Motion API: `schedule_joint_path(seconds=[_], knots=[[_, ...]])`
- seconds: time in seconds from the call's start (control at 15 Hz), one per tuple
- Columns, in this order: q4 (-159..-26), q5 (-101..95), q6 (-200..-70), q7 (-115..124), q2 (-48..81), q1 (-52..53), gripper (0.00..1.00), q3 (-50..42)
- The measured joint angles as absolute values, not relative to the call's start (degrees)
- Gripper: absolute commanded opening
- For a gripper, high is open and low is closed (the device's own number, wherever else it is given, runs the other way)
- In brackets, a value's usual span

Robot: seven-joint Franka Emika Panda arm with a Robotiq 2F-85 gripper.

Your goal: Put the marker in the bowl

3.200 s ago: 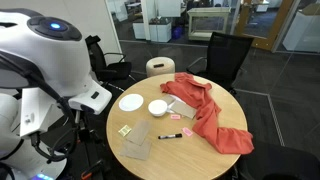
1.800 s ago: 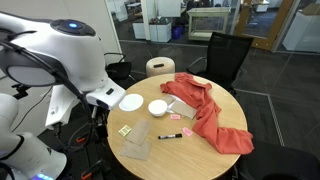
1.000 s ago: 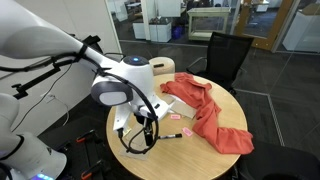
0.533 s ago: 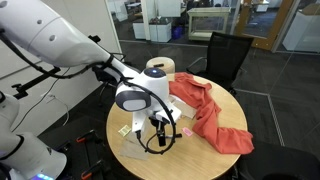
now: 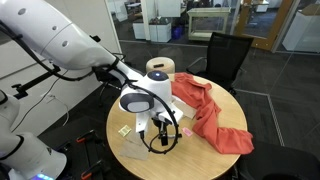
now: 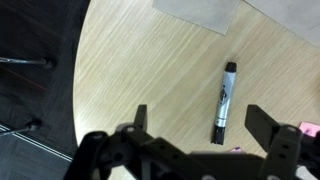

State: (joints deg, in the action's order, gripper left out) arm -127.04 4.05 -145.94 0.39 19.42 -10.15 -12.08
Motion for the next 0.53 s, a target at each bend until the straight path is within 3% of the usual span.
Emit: schedule_joint_path(seconds=[0.53], knots=[[-127.03,4.0,-145.95,0.4,20.21,-10.02,1.0,-11.47]])
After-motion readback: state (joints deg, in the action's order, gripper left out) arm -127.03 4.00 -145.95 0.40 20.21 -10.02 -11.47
